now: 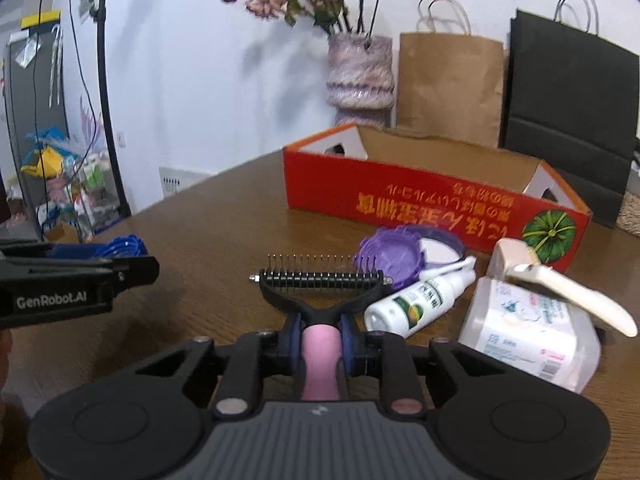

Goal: Organize rigid objects
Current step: 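Carry the blue cap and pink brush over the red box with both tools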

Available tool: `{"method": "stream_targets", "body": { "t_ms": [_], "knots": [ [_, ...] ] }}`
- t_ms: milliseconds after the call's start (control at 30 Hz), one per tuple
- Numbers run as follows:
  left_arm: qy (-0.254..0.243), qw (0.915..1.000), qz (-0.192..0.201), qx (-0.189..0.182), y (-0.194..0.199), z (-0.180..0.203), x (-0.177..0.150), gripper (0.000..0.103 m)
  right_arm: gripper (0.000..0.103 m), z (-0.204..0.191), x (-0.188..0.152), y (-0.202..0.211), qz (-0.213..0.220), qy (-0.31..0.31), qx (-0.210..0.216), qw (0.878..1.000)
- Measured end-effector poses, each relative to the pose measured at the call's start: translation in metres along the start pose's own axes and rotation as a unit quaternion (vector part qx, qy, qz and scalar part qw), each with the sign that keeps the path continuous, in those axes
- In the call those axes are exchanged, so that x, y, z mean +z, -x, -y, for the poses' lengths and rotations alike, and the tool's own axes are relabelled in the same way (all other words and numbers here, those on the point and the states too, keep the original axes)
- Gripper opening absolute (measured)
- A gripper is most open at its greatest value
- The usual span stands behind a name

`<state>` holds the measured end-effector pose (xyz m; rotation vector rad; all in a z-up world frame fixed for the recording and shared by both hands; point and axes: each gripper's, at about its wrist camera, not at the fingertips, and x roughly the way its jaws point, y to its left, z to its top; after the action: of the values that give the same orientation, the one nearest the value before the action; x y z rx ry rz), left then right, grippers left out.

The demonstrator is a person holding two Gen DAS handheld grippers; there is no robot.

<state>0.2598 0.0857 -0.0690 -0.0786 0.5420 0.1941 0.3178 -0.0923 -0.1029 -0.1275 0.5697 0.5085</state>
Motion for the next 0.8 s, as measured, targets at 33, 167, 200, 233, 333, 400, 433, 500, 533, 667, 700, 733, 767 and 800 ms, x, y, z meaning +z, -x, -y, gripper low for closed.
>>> {"method": "stream_targets", "body": {
  "t_ms": [33,167,200,233,333,400,433,500,533,667,700,733,767,800],
  "knots": [
    [0.000,1.0000,0.001,0.000,0.001,0.000,0.001,0.054,0.020,0.001,0.001,0.003,0.006,-0.003,-0.001,1.000],
    [-0.005,1.0000,0.003,0.000,0.005,0.005,0.006,0.054,0.020,0.005,0.006,0.012,0.022,-0.012,-0.004,1.000],
    [-0.006,1.0000,0.006,0.000,0.006,0.006,0.007,0.054,0.020,0.006,0.007,0.014,0.024,-0.014,-0.005,1.000],
    [-0.008,0.9999,0.008,0.000,0.007,0.008,0.009,0.054,0.020,0.006,0.008,0.016,0.028,-0.015,-0.007,0.999],
    [-0.012,0.9998,0.016,-0.001,0.012,0.014,0.014,0.054,0.020,0.009,0.012,0.019,0.033,-0.018,-0.007,0.999],
    [-0.014,0.9997,0.020,-0.002,0.015,0.017,0.019,0.054,0.020,0.011,0.013,0.022,0.037,-0.016,-0.006,0.999],
    [-0.015,0.9996,0.022,-0.002,0.016,0.019,0.021,0.054,0.020,0.012,0.014,0.023,0.039,-0.016,-0.006,0.999],
    [-0.017,0.9995,0.027,-0.002,0.019,0.024,0.026,0.054,0.020,0.014,0.017,0.027,0.044,-0.017,-0.007,0.999],
    [-0.019,0.9994,0.029,-0.002,0.020,0.027,0.028,0.054,0.020,0.015,0.018,0.029,0.046,-0.018,-0.008,0.999],
    [-0.024,0.9988,0.042,0.000,0.023,0.036,0.039,0.054,0.020,0.022,0.025,0.036,0.057,-0.018,-0.011,0.998],
    [-0.025,0.9987,0.044,0.002,0.023,0.038,0.042,0.054,0.020,0.023,0.027,0.037,0.060,-0.018,-0.013,0.998],
    [-0.025,0.9986,0.046,0.001,0.023,0.041,0.045,0.054,0.020,0.025,0.030,0.038,0.062,-0.018,-0.015,0.998],
    [-0.026,0.9985,0.047,0.000,0.022,0.043,0.048,0.054,0.020,0.027,0.032,0.039,0.064,-0.018,-0.017,0.998],
    [-0.026,0.9984,0.049,0.000,0.021,0.045,0.051,0.054,0.020,0.029,0.034,0.041,0.066,-0.019,-0.019,0.997]
  ]
}}
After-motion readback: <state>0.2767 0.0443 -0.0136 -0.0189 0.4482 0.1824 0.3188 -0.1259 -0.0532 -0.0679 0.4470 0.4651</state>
